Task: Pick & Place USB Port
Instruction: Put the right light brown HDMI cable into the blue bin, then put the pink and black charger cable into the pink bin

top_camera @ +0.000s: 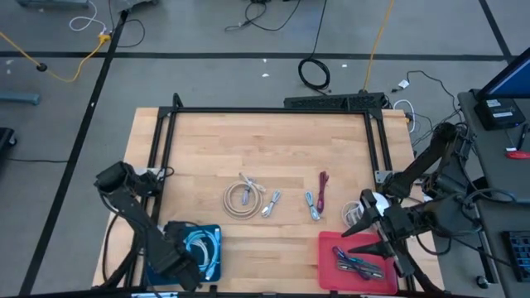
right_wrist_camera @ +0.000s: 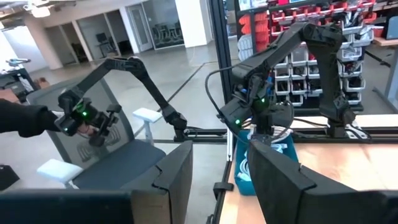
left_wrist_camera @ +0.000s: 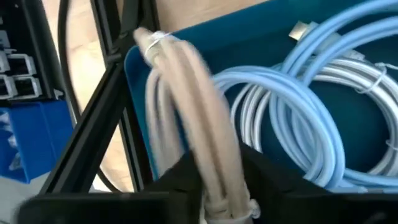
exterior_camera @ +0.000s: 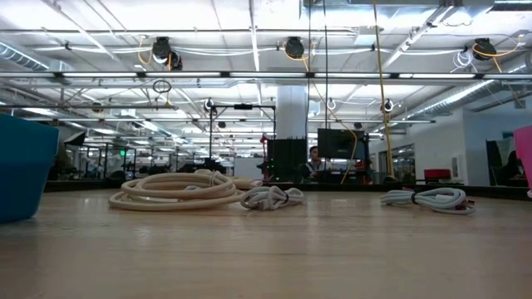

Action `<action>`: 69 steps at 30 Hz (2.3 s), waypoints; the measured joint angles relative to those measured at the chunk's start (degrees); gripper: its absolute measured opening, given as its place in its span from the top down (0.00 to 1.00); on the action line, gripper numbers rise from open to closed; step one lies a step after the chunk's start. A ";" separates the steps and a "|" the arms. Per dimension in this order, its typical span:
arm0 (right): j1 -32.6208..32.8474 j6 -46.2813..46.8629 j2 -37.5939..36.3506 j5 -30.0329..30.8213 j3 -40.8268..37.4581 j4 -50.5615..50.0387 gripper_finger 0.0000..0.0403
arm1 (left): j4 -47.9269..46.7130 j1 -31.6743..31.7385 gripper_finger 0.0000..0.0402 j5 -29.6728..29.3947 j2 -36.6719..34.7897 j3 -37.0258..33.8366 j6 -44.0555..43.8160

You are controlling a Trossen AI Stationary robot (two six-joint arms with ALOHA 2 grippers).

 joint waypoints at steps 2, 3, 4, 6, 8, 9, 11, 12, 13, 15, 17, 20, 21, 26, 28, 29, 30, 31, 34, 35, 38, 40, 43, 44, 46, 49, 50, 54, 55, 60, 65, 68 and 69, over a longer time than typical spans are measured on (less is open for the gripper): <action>0.00 0.01 0.00 0.01 0.00 -0.02 0.64 | 0.32 0.16 0.67 -0.09 -0.02 -0.27 0.45; 0.00 0.01 0.00 0.01 0.00 -0.02 0.64 | 0.80 0.20 0.64 -0.14 -0.02 -0.40 0.45; 0.00 0.01 0.00 0.01 0.00 -0.04 0.64 | 1.34 0.20 0.60 -0.36 -0.02 -0.55 0.45; 0.00 0.01 0.00 0.01 0.00 -0.07 0.64 | 2.22 0.20 0.56 -0.52 -0.02 -0.71 0.43; 0.00 -0.12 0.00 0.01 0.00 -0.07 0.64 | 2.74 0.15 0.53 -0.54 -0.02 -0.90 0.41; 0.00 -0.20 0.00 0.01 0.00 -0.07 0.64 | 2.97 0.16 0.53 -0.74 -0.02 -0.91 0.41; 0.00 -0.47 0.00 0.06 0.00 -0.02 0.64 | 3.78 0.10 0.52 -1.70 -0.02 -0.91 0.41; 0.00 -0.61 0.00 0.08 0.02 0.02 0.64 | 4.40 0.09 0.52 -2.24 -0.02 -0.91 0.38; 0.00 -0.62 0.00 0.08 0.00 0.04 0.64 | 5.36 0.09 0.52 -3.02 -0.02 -0.91 0.36; 0.00 -0.62 0.00 0.10 0.01 0.03 0.64 | 8.06 0.10 0.52 -4.26 -0.19 -0.91 0.32; 0.00 -0.60 0.00 0.12 0.02 0.02 0.64 | 11.13 0.33 0.52 -4.81 -0.57 -0.91 0.41; 0.00 -0.47 0.00 0.12 0.02 0.02 0.64 | 14.25 0.53 0.52 -4.70 -1.24 -0.90 0.67; 0.01 -0.46 0.00 0.12 0.02 0.02 0.64 | 14.64 0.53 0.52 -4.58 -1.29 -0.89 0.68; 0.01 0.01 0.00 0.15 0.02 0.01 0.64 | 15.26 -0.49 0.51 -5.77 -2.58 -0.89 -2.54; 0.02 0.12 0.00 0.15 0.02 -0.01 0.64 | 15.30 -1.16 0.51 -9.18 -3.54 -0.89 -5.87; 0.02 0.34 0.00 0.13 0.02 -0.07 0.64 | 15.47 -1.49 0.51 -12.04 -4.28 -0.91 -7.41; 0.02 0.45 0.00 0.11 0.03 -0.12 0.64 | 15.89 -1.49 0.51 -14.62 -5.14 -0.89 -8.48; 0.02 0.45 0.00 0.08 0.04 -0.16 0.64 | 16.05 -1.39 0.51 -17.09 -6.07 -0.87 -8.83; 0.02 0.53 0.00 0.06 0.04 -0.39 0.64 | 17.12 -0.29 0.51 -24.51 -8.47 -0.89 -8.32; 0.02 0.74 0.00 0.06 0.04 -0.41 0.64 | 18.34 0.18 0.51 -28.53 -9.49 -0.89 -7.62; 0.02 0.89 0.00 0.06 0.04 -0.44 0.64 | 23.41 0.92 0.51 -45.80 -12.72 -0.89 -3.94; 0.02 0.98 0.00 0.06 0.07 -0.44 0.64 | 26.87 1.35 0.51 -58.73 -14.43 -0.89 -0.92; 0.02 1.35 0.00 0.19 0.07 -0.86 0.64 | 33.22 2.24 0.51 -76.37 -16.42 -0.89 4.86; 0.02 1.35 0.00 0.40 0.07 -1.23 0.64 | 36.16 2.88 0.51 -81.06 -16.87 -0.89 7.71; 0.02 1.46 0.00 2.78 0.07 -2.72 0.64 | 42.83 4.30 0.51 -86.53 -17.71 -0.89 15.14; -0.54 9.14 -0.12 15.98 0.07 -9.46 0.64 | 54.38 7.31 0.51 -85.68 -18.96 -0.89 29.66; -1.44 13.78 -0.37 19.81 0.07 -13.31 0.64 | 57.98 8.37 0.51 -83.75 -19.26 -0.89 34.81; -10.13 28.95 -1.17 22.75 0.11 -30.95 0.64 | 71.61 12.75 0.51 -74.91 -19.47 -0.87 53.03; -12.91 32.21 -1.10 22.21 0.10 -35.80 0.64 | 74.54 13.69 0.51 -73.11 -19.47 -0.87 56.61; -29.90 39.91 -1.16 11.54 -4.24 -47.14 0.63 | 80.87 16.90 0.51 -66.54 -19.58 -0.85 66.13; -44.94 32.25 -0.78 -6.51 -14.85 -38.55 0.60 | 79.27 18.81 0.51 -59.67 -20.42 -0.85 71.75; -48.83 21.69 0.09 -16.63 -21.57 -29.42 0.59 | 77.45 19.60 0.51 -54.66 -20.55 -0.79 74.52; -49.68 19.75 0.63 -18.83 -23.10 -28.83 0.59 | 76.71 19.64 0.51 -53.39 -20.59 -0.85 75.42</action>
